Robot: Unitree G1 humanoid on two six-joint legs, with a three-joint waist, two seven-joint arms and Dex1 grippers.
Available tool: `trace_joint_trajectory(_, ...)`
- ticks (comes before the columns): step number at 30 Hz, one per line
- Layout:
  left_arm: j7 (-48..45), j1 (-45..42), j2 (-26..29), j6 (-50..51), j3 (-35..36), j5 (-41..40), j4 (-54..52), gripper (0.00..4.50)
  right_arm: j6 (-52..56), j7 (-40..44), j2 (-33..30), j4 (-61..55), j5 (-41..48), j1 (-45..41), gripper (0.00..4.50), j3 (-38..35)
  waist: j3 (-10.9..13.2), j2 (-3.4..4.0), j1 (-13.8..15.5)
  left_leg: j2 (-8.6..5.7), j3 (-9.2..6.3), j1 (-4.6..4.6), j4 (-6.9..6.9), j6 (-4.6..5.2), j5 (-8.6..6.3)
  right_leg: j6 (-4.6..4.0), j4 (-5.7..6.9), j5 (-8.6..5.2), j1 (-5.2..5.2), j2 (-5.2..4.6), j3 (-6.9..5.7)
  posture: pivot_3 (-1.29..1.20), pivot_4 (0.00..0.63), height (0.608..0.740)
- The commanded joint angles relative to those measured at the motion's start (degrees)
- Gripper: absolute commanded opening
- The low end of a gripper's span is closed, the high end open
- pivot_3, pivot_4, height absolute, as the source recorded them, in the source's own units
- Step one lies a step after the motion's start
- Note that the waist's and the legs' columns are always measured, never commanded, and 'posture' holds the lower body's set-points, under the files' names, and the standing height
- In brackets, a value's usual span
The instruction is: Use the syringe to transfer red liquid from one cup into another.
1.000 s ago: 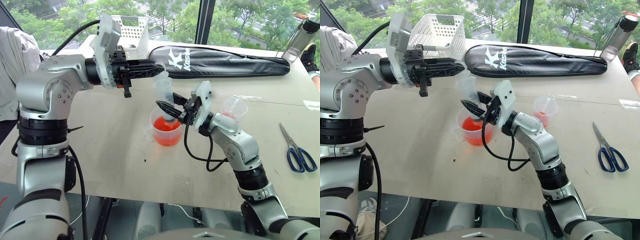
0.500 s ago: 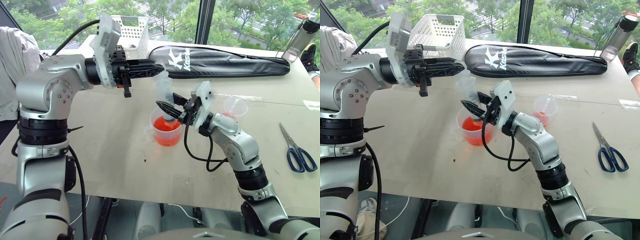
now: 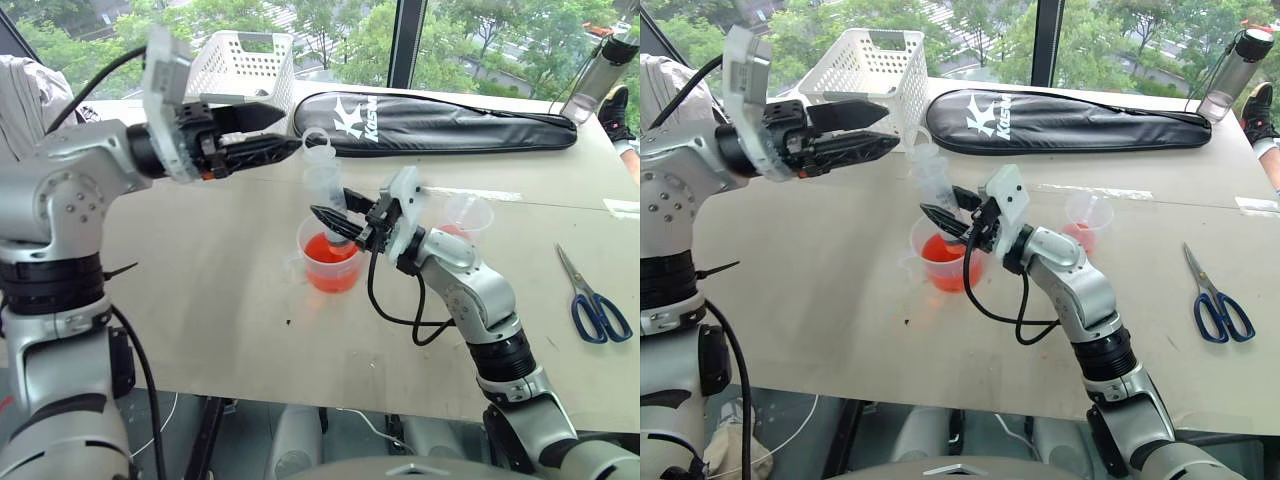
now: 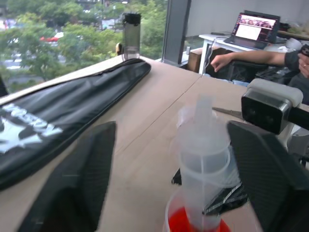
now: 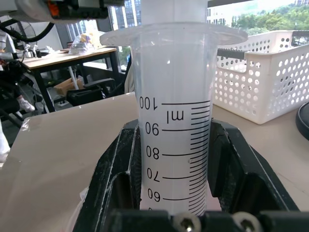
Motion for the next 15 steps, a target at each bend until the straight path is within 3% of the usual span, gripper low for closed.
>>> trace_joint_trajectory(1, -1.4, 2.6, 2.8, 4.6, 4.3, -5.0, -3.5, 4.50, -1.8, 0.4, 0.3, -1.6, 0.3, -0.5, 1.36, -0.4, 0.0, -0.01, 0.0, 0.00, 0.00, -0.01, 0.01, 0.00, 0.00, 0.00, 0.00, 0.00, 0.00, 0.00, 0.00, 0.00, 0.150, 0.724)
trace_joint_trajectory(7, 1.0, 9.8, 1.3, 3.8, 4.3, -5.5, -8.1, 4.50, -2.8, 0.6, 0.6, -1.2, 0.2, -1.1, 1.36, -0.6, 0.0, -0.01, 0.4, -0.01, 0.00, -0.01, 0.02, 0.00, 0.00, -0.02, 0.00, -0.01, 0.01, -0.04, -0.02, 0.00, 0.150, 0.724)
trace_joint_trajectory(15, 7.4, 9.8, -4.9, 3.3, 2.7, -6.0, -11.7, 4.50, -2.6, 0.8, 0.0, -2.9, 0.9, -1.5, 1.36, -1.0, 0.0, -0.02, 0.3, -0.02, 0.00, 0.00, 0.08, -0.01, 0.00, -0.01, 0.07, 0.00, 0.01, -0.03, 0.00, 0.00, 0.150, 0.724)
